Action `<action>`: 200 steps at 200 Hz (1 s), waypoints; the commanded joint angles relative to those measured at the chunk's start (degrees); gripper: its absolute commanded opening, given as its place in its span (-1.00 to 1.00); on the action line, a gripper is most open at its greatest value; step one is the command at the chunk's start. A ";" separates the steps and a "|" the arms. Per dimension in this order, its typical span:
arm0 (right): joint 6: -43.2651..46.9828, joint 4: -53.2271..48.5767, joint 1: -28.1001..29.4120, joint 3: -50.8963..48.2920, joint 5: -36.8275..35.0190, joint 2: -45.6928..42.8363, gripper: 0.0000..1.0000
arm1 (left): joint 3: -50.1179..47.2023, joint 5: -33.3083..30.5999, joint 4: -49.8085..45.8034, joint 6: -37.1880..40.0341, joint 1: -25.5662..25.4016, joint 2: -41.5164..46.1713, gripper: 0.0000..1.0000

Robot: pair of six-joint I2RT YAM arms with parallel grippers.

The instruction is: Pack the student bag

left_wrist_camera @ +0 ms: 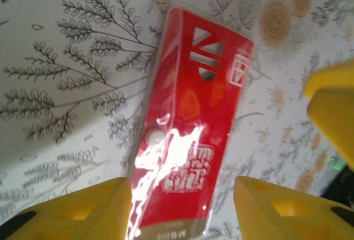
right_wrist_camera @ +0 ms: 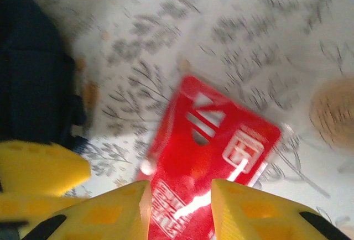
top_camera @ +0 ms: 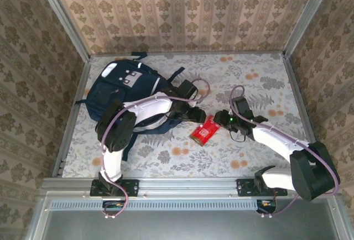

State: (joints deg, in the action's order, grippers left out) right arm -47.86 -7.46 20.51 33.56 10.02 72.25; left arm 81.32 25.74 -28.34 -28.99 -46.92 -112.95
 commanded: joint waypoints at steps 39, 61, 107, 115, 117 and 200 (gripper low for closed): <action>-9.47 5.96 -0.26 -4.51 3.42 3.51 -0.23 | 6.29 -1.72 -3.24 2.70 -0.41 -6.59 0.05; -10.45 8.24 -0.88 -4.70 4.60 6.19 -0.18 | 6.63 -1.73 -3.30 2.96 -0.93 -8.33 0.05; -12.36 14.95 -2.80 -4.73 9.71 12.54 -0.14 | 5.75 0.11 -1.95 2.79 -1.42 -10.27 -0.05; -12.65 16.25 -2.90 -4.73 10.86 13.52 -0.14 | 5.54 0.57 -1.65 2.73 -1.48 -10.36 -0.09; -12.73 16.71 -2.90 -4.67 11.13 13.73 -0.15 | 5.46 0.73 -1.57 2.65 -1.50 -10.32 -0.10; -14.20 27.07 -2.85 -6.22 18.47 12.04 -0.26 | 2.76 3.77 2.02 1.30 -1.48 -10.67 -0.40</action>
State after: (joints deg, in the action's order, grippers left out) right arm -61.60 15.49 17.30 28.49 25.41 86.50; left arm 85.89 25.76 -28.25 -27.29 -47.24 -122.02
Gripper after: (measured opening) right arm 0.383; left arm 0.311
